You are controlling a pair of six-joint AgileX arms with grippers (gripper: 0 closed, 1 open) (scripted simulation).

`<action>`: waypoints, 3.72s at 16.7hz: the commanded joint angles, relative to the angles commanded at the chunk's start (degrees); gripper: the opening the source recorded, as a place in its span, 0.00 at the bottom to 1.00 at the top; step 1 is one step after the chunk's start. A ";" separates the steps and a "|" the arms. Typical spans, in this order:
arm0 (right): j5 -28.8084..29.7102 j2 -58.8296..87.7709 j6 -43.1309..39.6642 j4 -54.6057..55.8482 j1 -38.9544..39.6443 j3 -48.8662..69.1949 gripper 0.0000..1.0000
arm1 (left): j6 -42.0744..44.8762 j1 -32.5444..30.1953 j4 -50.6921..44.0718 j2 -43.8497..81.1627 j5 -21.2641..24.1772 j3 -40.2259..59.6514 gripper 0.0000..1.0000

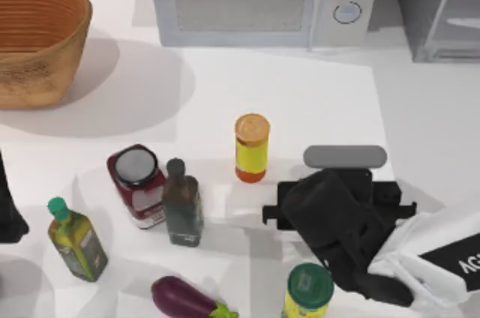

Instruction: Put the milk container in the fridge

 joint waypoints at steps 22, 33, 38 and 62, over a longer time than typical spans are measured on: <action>5.13 -4.25 -3.19 -9.46 -1.29 5.43 0.00 | 0.00 0.00 0.00 0.00 0.00 0.00 1.00; 0.27 -23.34 -0.77 -38.80 0.05 16.44 0.00 | 0.00 0.00 0.00 0.00 0.00 0.00 1.00; -0.28 -23.09 -0.34 -39.25 0.02 16.55 0.00 | 0.00 0.00 0.00 0.00 0.00 0.00 1.00; -39.74 -108.58 -35.30 -23.39 -49.62 -37.88 0.00 | 0.00 0.00 0.00 0.00 0.00 0.00 1.00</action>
